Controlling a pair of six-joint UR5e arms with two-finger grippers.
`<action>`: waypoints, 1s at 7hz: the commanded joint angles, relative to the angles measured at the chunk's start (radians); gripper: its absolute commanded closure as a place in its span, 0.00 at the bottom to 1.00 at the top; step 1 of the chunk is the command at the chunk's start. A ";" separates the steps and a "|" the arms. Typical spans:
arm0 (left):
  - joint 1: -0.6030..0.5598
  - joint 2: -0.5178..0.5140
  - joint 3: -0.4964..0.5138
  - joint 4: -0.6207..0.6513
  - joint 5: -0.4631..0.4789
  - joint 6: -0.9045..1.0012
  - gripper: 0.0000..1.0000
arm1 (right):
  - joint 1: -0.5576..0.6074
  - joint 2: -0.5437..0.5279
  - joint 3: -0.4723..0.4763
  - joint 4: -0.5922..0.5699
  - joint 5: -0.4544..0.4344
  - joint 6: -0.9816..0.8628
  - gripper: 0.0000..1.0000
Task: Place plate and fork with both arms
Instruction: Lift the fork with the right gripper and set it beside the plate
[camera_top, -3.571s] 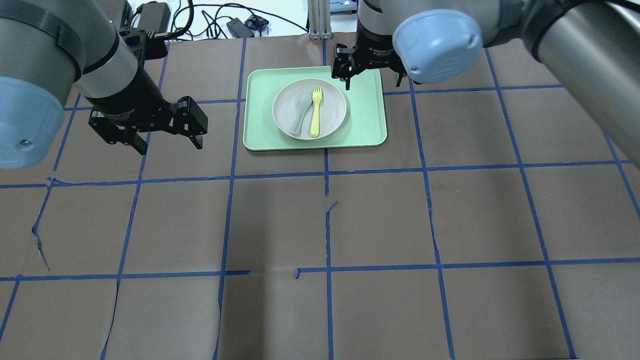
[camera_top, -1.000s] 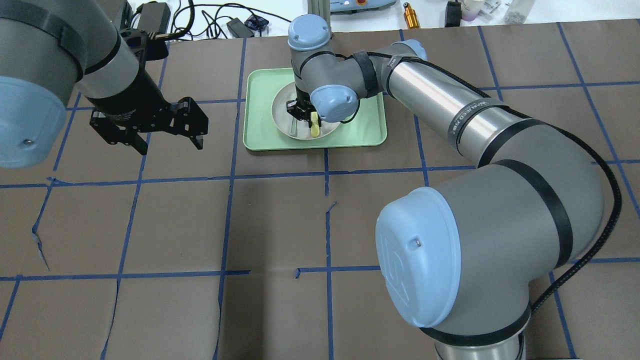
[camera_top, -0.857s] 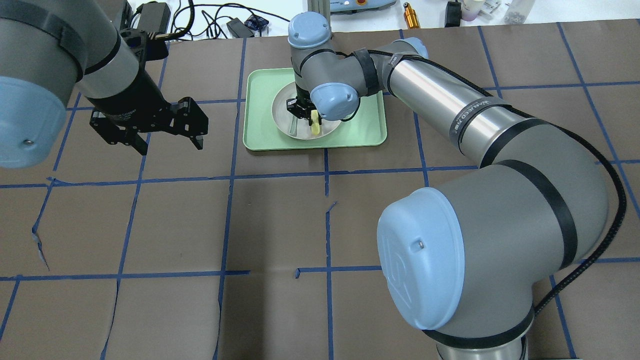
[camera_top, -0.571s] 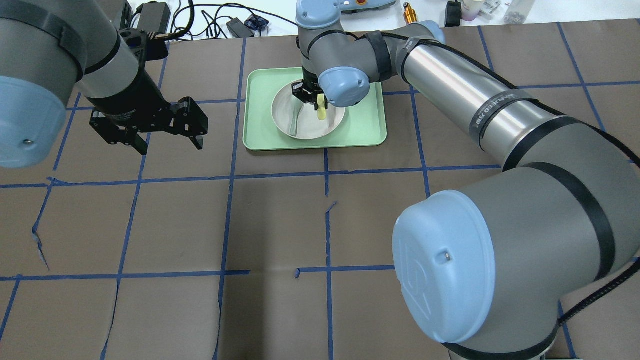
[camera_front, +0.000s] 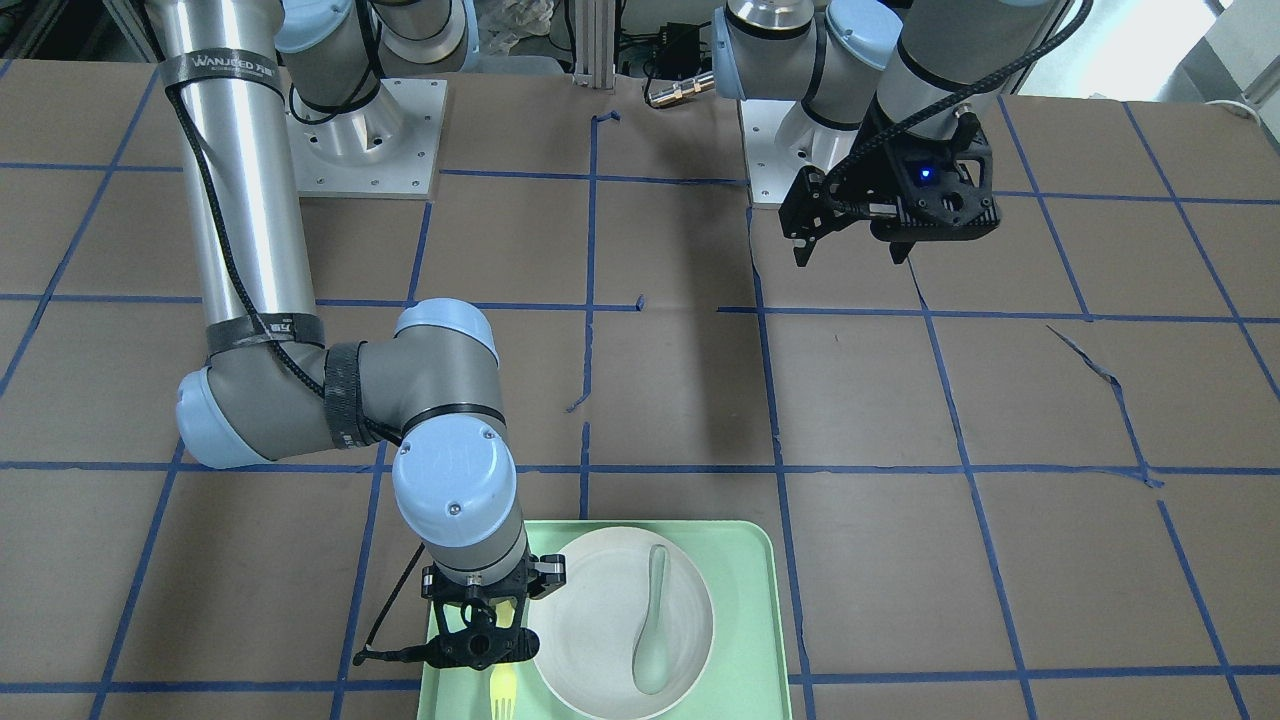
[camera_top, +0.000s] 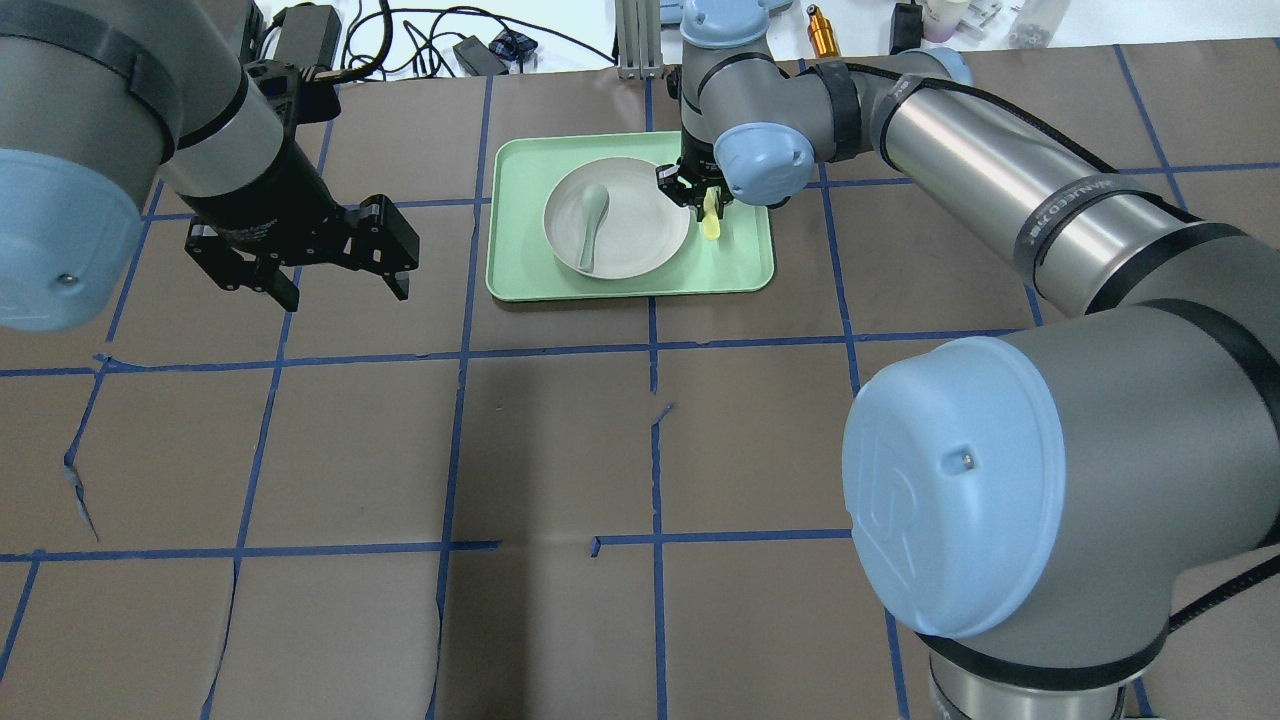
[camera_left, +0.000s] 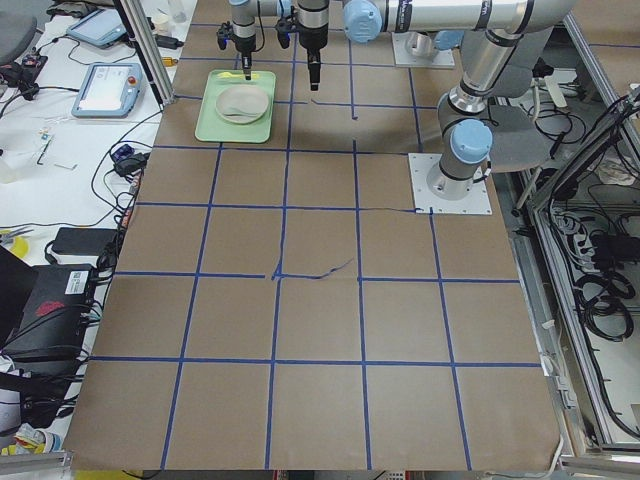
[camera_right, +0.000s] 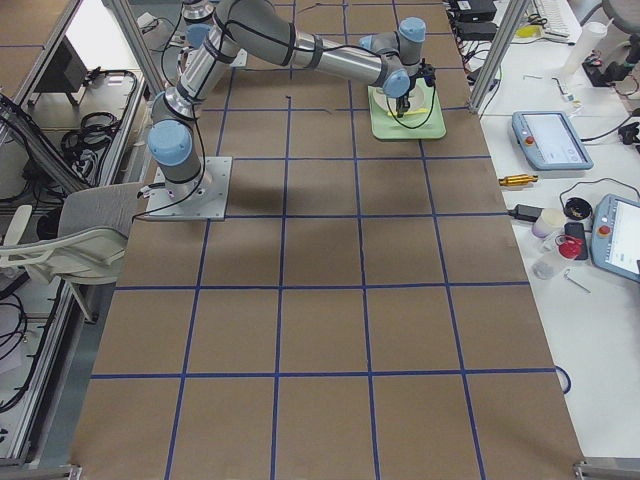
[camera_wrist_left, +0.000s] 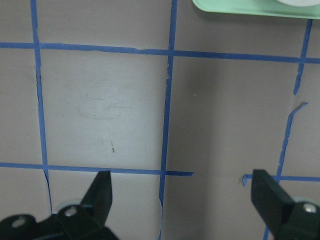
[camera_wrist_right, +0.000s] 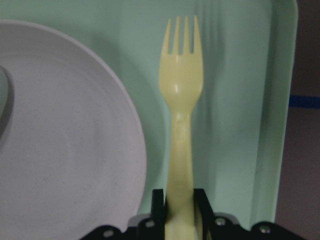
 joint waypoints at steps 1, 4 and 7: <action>0.000 -0.001 -0.002 0.000 0.000 0.002 0.00 | -0.006 0.002 0.065 -0.033 -0.004 -0.008 0.83; 0.000 -0.001 0.000 0.000 0.000 0.005 0.00 | -0.016 -0.041 0.086 -0.029 -0.004 -0.023 0.00; 0.000 0.002 0.000 0.000 0.000 0.005 0.00 | -0.036 -0.371 0.104 0.329 -0.004 -0.017 0.00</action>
